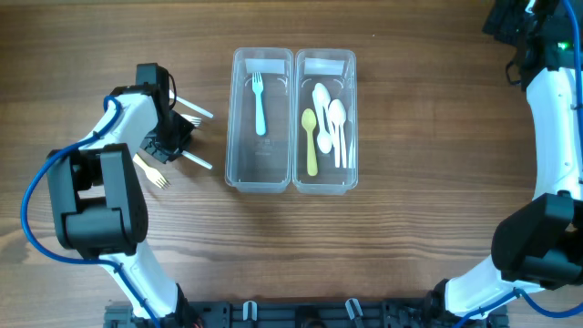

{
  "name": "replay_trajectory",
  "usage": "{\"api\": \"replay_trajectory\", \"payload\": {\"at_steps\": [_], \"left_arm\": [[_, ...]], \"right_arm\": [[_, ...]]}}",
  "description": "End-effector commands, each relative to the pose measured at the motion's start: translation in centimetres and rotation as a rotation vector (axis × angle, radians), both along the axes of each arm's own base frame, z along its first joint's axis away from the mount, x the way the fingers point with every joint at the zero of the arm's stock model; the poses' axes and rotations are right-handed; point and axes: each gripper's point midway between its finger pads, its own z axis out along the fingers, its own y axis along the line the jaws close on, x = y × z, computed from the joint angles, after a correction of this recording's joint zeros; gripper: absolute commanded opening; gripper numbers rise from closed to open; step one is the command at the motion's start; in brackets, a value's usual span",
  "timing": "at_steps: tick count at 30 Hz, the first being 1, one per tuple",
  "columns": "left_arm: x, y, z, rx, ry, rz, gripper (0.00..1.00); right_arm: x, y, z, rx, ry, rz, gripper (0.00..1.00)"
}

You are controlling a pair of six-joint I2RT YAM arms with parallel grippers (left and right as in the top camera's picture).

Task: Pack container
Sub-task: 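Move the left gripper back to the forks and grasp a white fork, then lower the white fork into the left container and open the gripper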

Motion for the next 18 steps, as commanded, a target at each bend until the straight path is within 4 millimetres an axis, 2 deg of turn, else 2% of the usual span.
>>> {"api": "replay_trajectory", "payload": {"at_steps": [1,3,6,9,11,13,16,17,18], "left_arm": [[-0.8,-0.1,-0.9,-0.007,0.026,-0.002,0.13],[-0.8,-0.2,-0.9,-0.007,0.027,-0.002,0.04],[-0.8,-0.1,-0.4,-0.006,0.02,-0.003,0.04],[1.1,0.1,2.6,0.0,-0.071,0.001,0.04],[2.7,0.3,6.4,0.008,-0.164,-0.006,0.04],[4.5,-0.5,13.3,0.011,-0.338,-0.1,0.04],[4.6,-3.0,19.1,-0.018,-0.499,-0.156,0.04],[4.4,-4.5,21.0,-0.023,-0.555,-0.191,0.04],[4.2,-5.5,21.8,-0.029,-0.579,-0.215,0.04]], "right_arm": [[0.0,-0.2,1.5,-0.008,-0.034,-0.018,1.0],[0.0,-0.2,1.5,-0.008,-0.034,-0.018,1.0],[0.0,-0.2,1.5,-0.008,-0.034,-0.018,1.0],[0.0,-0.2,1.5,-0.008,-0.034,-0.018,1.0],[0.0,-0.2,1.5,-0.008,-0.034,-0.018,1.0],[0.0,-0.2,1.5,-0.008,-0.034,-0.018,1.0],[0.0,-0.2,1.5,-0.008,-0.034,-0.018,1.0],[0.0,-0.2,1.5,-0.008,-0.034,-0.018,1.0],[0.0,-0.2,1.5,-0.008,-0.034,-0.018,1.0]]}}
